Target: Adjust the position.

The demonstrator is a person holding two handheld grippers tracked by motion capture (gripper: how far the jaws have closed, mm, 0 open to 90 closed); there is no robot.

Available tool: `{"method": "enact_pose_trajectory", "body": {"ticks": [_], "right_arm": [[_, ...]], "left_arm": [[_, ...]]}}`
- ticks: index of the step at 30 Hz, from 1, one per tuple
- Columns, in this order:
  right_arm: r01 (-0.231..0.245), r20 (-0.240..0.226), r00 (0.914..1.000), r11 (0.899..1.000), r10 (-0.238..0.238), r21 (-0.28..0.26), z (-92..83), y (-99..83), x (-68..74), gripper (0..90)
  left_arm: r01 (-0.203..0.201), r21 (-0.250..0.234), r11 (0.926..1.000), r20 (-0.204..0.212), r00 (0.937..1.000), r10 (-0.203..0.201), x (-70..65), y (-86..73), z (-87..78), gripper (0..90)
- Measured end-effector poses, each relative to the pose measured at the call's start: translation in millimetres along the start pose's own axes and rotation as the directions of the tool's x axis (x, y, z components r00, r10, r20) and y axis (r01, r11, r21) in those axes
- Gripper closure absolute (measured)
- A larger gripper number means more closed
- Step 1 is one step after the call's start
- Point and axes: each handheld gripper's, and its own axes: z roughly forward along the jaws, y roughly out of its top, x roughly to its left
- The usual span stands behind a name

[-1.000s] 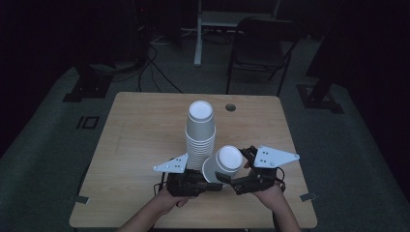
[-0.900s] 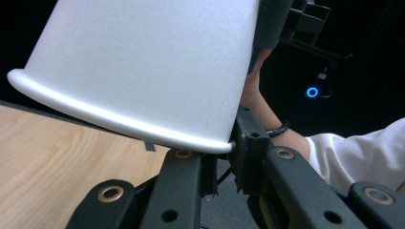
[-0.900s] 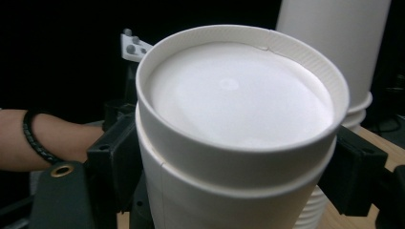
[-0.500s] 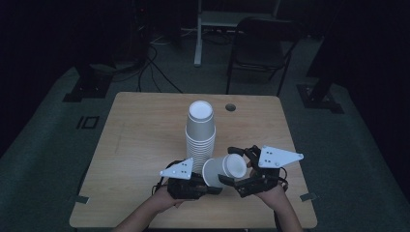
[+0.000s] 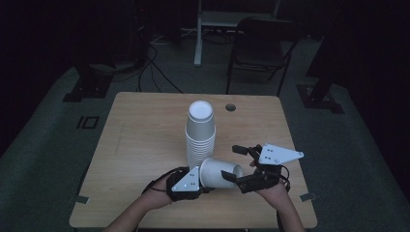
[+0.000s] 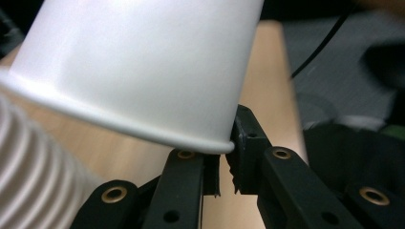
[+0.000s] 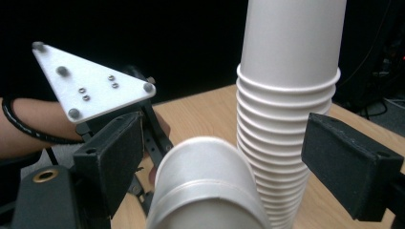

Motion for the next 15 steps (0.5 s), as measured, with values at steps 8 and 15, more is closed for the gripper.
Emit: {"method": "enact_pose_trajectory", "body": {"ticks": [8,15], "right_arm": [[-0.004,-0.009,0.9999,0.995,0.004,0.097,10.0,-7.7,-2.0,14.0],[0.009,-0.025,0.9997,0.981,-0.004,0.194,23.7,-16.1,-0.7,15.2]], "left_arm": [[-0.081,0.171,0.9819,-0.035,0.9955,0.088,0.8,-6.6,2.4,83.9],[-0.112,0.246,0.9628,-0.018,0.9926,0.12,-0.9,-8.6,5.9,83.8]]}}
